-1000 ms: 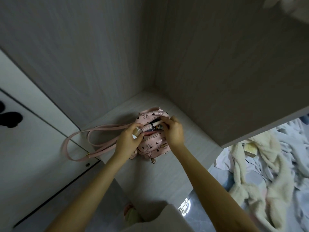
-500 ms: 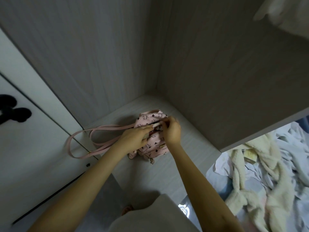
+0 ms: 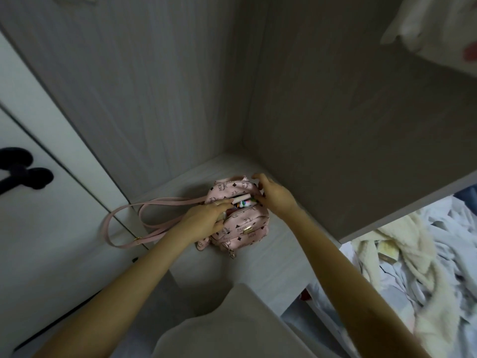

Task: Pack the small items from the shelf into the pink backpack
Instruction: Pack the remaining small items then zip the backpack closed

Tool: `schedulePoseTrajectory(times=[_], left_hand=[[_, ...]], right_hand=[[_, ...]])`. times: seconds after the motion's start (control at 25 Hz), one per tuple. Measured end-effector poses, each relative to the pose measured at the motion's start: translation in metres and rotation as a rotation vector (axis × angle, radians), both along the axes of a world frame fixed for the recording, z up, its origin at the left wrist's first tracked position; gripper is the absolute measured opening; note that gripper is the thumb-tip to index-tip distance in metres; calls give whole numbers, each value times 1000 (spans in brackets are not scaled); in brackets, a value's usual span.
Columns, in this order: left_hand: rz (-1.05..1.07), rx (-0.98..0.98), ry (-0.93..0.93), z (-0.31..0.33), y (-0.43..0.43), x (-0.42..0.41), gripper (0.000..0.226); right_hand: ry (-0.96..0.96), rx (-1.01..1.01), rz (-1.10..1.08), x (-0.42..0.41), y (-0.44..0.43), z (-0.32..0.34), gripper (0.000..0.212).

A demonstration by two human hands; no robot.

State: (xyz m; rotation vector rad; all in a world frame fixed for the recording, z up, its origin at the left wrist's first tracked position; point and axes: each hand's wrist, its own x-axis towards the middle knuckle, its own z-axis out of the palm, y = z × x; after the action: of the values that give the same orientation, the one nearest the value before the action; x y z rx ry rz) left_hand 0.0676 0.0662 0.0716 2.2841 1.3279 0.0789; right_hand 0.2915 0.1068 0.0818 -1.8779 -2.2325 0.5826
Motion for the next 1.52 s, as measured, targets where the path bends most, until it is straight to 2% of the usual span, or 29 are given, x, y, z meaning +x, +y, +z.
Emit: schedulePoseTrajectory(times=[0.12,0.2,0.32,0.56,0.68,0.88,1.0,1.12,1.24,1.36,1.44,1.52], left_hand=[[22,-10,-37,-1,-2,-1,57],[39,-2,-67,-3,-3,-3,55],[55,0,-74,-7,-2,-3,55],[27,7,-32,-11,5,-5,57],[-5,28,59,-8,7,1,56],[-84,55,135,10,11,4,50],[-144,115,180,14,10,7,47],[-139,132,253,12,8,11,49],[-102,119,269,7,11,18,42],[-89,63,181,5,15,15,41],[-13,-21,16,-1,11,8,46],[130,-43,-204,-10,0,1,47]], right_hand=[[29,-175,115,8,9,6,60],[-143,-163,197,2,16,5,69],[-336,-36,238,-9,26,2,69],[-309,251,172,-5,3,-19,52],[-379,446,149,-6,-5,-20,43],[-527,524,213,-4,-4,-12,51],[-510,573,212,-6,-1,-11,48],[-509,530,134,-13,-2,-8,45],[-370,455,65,-16,-1,-4,34],[-320,477,65,-21,4,0,29],[-304,395,104,-17,0,-4,28],[-251,254,67,-8,-2,-10,35]])
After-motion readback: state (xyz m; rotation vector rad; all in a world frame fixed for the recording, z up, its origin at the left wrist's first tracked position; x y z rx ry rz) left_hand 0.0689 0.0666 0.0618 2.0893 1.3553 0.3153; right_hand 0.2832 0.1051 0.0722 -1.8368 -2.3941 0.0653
